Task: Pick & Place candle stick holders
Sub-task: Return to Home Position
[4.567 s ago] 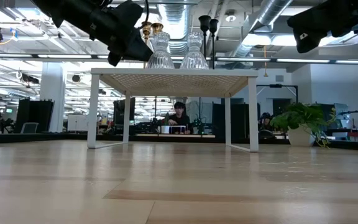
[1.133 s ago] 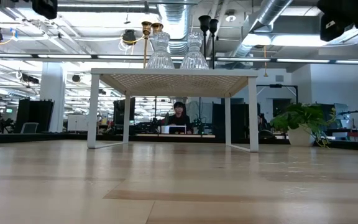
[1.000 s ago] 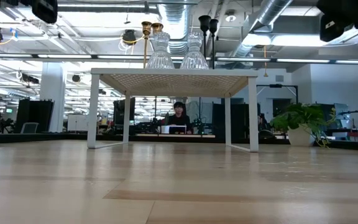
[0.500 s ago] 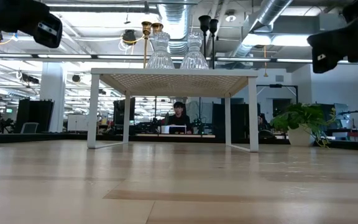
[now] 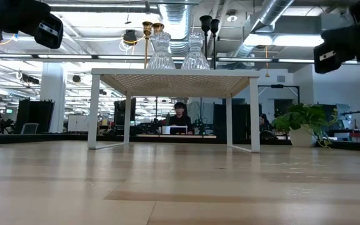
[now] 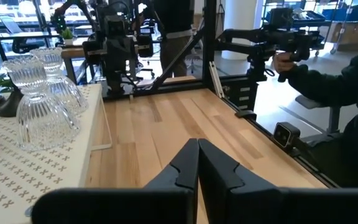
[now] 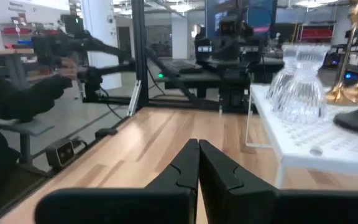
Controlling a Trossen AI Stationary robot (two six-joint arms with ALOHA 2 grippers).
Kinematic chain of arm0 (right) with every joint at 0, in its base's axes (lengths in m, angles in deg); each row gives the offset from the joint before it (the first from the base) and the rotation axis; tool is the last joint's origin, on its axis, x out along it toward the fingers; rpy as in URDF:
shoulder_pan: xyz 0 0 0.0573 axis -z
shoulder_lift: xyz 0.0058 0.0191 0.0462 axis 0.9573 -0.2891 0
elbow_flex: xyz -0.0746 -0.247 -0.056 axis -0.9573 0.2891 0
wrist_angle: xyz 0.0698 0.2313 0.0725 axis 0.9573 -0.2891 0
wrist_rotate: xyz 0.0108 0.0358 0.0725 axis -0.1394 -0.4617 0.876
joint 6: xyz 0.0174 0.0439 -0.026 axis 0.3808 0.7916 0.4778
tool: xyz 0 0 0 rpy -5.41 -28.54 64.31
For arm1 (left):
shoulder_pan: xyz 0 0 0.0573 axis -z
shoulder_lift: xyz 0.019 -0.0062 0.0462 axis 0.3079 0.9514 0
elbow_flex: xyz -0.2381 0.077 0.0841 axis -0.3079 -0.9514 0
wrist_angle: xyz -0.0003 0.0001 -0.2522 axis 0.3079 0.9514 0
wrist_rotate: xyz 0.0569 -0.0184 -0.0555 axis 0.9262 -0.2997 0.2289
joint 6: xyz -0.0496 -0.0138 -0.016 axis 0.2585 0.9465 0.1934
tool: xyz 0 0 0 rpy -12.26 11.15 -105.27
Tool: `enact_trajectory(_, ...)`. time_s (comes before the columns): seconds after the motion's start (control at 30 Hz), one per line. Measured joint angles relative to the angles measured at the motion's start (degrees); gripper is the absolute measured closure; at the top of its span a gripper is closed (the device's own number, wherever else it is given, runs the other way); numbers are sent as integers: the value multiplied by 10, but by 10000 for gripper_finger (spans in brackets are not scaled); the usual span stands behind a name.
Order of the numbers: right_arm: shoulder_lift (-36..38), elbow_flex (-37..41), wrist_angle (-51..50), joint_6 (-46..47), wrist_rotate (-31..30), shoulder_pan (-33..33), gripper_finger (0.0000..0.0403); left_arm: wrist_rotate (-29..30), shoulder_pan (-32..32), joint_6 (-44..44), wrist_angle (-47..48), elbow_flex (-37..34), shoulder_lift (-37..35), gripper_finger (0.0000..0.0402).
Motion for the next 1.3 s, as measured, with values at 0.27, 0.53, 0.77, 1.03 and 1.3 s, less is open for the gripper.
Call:
enact_trajectory(0.27,-4,13,11,2,6,0,403,0,0,0,-5,0,0,394)
enact_trajectory(0.53,-5,13,11,0,6,0,403,-1,0,0,-14,-11,0,397)
enact_trajectory(0.77,-5,13,11,0,6,0,403,-5,-1,-7,-74,-60,0,393)
enact_trajectory(1.03,-5,14,11,2,5,0,403,-5,-1,-3,-101,-95,0,393)
enact_trajectory(1.3,-5,14,11,1,4,0,403,-8,-1,2,-155,-136,0,396)
